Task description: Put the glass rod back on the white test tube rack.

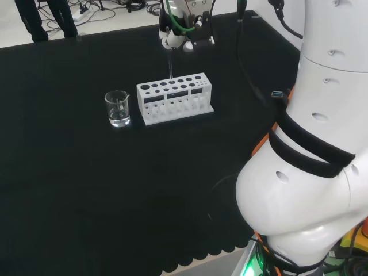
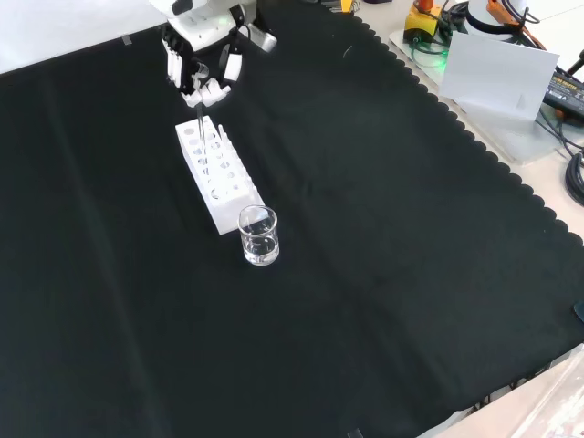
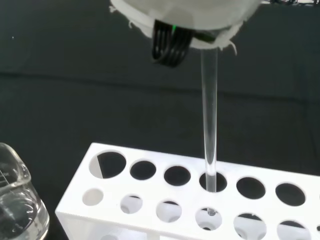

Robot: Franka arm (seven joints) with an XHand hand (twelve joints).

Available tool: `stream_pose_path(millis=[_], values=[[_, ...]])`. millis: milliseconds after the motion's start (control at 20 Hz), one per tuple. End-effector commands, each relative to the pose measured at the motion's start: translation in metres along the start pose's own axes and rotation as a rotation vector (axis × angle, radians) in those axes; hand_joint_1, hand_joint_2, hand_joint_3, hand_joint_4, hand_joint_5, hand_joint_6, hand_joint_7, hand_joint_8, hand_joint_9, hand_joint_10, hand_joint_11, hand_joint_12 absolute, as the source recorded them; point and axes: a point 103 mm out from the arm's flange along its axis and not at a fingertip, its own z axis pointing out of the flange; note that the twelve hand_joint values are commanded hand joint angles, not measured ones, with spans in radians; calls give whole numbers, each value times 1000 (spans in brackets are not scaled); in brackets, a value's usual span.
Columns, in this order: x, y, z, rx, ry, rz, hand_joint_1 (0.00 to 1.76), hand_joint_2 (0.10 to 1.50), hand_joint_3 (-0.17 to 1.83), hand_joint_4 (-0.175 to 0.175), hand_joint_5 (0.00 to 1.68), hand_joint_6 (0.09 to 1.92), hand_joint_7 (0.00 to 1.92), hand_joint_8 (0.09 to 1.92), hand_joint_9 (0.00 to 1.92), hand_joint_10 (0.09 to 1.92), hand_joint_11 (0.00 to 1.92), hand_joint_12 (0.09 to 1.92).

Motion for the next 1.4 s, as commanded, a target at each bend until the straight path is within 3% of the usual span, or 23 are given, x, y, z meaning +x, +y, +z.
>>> stream_pose_path(millis=[50,1400], values=[[-4,5,10,6,-1,6,1321,637,750,-175,1210,555,1251,1028,1642,822,1654,809],[-7,12,33,16,0,6,1321,637,749,-175,1209,556,1252,1026,1642,821,1654,808]])
